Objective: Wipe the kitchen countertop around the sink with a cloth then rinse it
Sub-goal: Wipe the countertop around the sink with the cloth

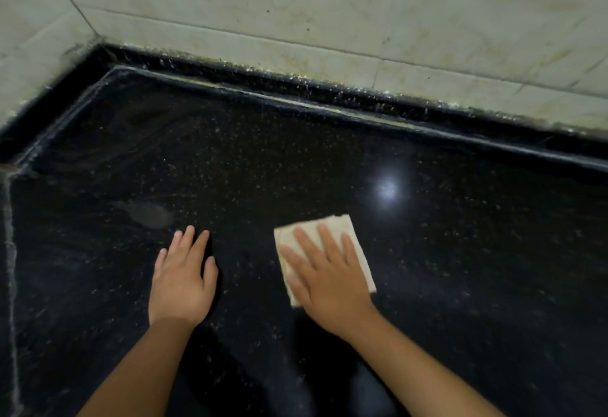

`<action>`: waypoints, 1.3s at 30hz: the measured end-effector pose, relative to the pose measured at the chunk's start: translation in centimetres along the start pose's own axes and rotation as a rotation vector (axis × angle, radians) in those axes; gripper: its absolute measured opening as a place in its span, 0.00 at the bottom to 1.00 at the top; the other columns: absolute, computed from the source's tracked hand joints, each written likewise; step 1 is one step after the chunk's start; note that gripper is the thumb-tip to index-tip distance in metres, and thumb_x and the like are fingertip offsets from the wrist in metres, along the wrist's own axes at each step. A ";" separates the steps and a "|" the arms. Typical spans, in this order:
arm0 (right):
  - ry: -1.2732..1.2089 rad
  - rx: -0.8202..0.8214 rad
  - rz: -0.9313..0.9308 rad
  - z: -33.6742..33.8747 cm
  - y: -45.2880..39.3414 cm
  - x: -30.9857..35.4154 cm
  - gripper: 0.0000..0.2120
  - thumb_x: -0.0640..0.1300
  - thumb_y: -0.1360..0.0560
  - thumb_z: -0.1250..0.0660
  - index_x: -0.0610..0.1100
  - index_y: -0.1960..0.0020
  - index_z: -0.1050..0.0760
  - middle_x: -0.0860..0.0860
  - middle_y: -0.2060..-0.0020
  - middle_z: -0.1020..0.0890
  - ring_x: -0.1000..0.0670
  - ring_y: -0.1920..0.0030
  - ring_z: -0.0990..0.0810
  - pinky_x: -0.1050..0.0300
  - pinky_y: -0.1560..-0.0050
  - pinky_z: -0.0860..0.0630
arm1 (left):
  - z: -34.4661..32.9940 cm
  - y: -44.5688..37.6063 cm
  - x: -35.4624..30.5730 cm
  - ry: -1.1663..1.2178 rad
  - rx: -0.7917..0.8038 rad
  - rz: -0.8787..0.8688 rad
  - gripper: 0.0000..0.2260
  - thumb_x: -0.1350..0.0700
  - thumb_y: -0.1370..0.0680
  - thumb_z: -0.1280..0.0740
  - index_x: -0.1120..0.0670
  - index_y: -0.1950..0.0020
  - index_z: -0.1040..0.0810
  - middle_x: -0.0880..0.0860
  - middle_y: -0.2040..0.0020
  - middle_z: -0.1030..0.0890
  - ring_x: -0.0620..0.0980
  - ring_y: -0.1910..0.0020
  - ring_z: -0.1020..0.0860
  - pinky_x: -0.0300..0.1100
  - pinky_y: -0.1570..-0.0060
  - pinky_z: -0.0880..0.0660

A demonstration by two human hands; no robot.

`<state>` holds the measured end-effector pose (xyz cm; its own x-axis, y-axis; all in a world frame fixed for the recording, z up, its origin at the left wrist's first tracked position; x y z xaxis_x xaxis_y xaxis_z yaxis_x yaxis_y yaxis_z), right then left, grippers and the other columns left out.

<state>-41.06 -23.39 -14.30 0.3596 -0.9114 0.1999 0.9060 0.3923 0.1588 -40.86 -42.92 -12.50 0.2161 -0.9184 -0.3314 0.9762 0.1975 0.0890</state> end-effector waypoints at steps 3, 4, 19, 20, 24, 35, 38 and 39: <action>0.046 -0.034 -0.028 -0.6 5.9 -3.8 0.18 0.55 0.23 0.54 0.57 0.37 0.35 0.54 0.39 0.22 0.45 0.36 0.34 0.48 0.29 0.55 | 0.0 -0.1 -0.2 -0.021 0.011 0.000 0.20 0.57 0.20 0.45 0.57 0.28 0.37 0.56 0.26 0.42 0.52 0.26 0.47 0.48 0.28 0.53; 0.041 -0.031 -0.099 -0.1 6.7 -5.9 0.19 0.55 0.21 0.58 0.56 0.37 0.35 0.53 0.39 0.21 0.44 0.36 0.32 0.47 0.29 0.50 | 0.0 0.0 -0.2 -0.031 0.014 -0.001 0.20 0.57 0.20 0.45 0.57 0.28 0.38 0.56 0.25 0.42 0.52 0.26 0.47 0.48 0.28 0.53; -0.014 0.011 -0.120 -1.1 0.5 5.2 0.29 0.58 0.22 0.68 0.55 0.27 0.42 0.49 0.25 0.43 0.41 0.25 0.57 0.44 0.31 0.69 | 0.8 0.0 -0.6 -0.133 0.096 -0.049 0.21 0.53 0.19 0.47 0.56 0.27 0.41 0.56 0.25 0.43 0.53 0.26 0.46 0.48 0.29 0.47; 0.012 -0.004 -0.113 -1.7 1.8 6.7 0.32 0.56 0.22 0.69 0.56 0.32 0.32 0.49 0.30 0.31 0.41 0.27 0.47 0.45 0.32 0.64 | 1.1 -0.4 -0.6 -0.180 0.140 -0.071 0.22 0.52 0.19 0.47 0.56 0.26 0.42 0.56 0.25 0.43 0.53 0.26 0.45 0.48 0.30 0.46; 0.116 0.020 0.034 -4.3 10.4 9.0 0.19 0.56 0.22 0.54 0.61 0.36 0.32 0.57 0.33 0.30 0.44 0.25 0.49 0.46 0.31 0.53 | 2.3 -0.4 -0.2 -0.295 0.261 -0.166 0.23 0.50 0.20 0.47 0.51 0.25 0.45 0.53 0.24 0.46 0.51 0.26 0.47 0.51 0.29 0.47; -0.135 0.004 -0.970 1.2 14.8 -5.1 0.24 0.55 0.19 0.58 0.56 0.25 0.56 0.53 0.24 0.58 0.43 0.25 0.60 0.41 0.27 0.59 | 5.7 7.8 11.6 -0.084 0.122 -0.289 0.21 0.55 0.23 0.37 0.56 0.31 0.32 0.57 0.28 0.36 0.56 0.27 0.42 0.57 0.32 0.42; -0.156 0.029 -0.897 0.5 7.2 1.1 0.24 0.55 0.19 0.59 0.56 0.24 0.58 0.52 0.24 0.59 0.42 0.25 0.63 0.40 0.28 0.62 | 6.4 8.8 15.6 -0.066 0.057 -0.224 0.18 0.58 0.23 0.36 0.58 0.34 0.28 0.60 0.32 0.31 0.61 0.30 0.36 0.61 0.36 0.38; -0.153 0.059 -0.836 0.0 4.4 3.7 0.24 0.55 0.19 0.59 0.56 0.25 0.58 0.52 0.24 0.60 0.41 0.25 0.63 0.40 0.28 0.63 | 6.7 9.2 16.7 -0.074 0.030 -0.218 0.17 0.57 0.24 0.36 0.59 0.36 0.27 0.61 0.34 0.29 0.62 0.32 0.34 0.62 0.39 0.36</action>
<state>-35.73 -25.05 -12.86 -0.4603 -0.8793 0.1221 0.8457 -0.3926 0.3614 -28.38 -58.69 -10.93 -0.0028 -0.9611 -0.2763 0.9986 -0.0174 0.0506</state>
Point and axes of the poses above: each hand's wrist, its own y-axis away from the middle knuckle, its own z-axis out of the back of the hand, x = y × z, the point moved 7 cm from there along -y, towards the middle knuckle
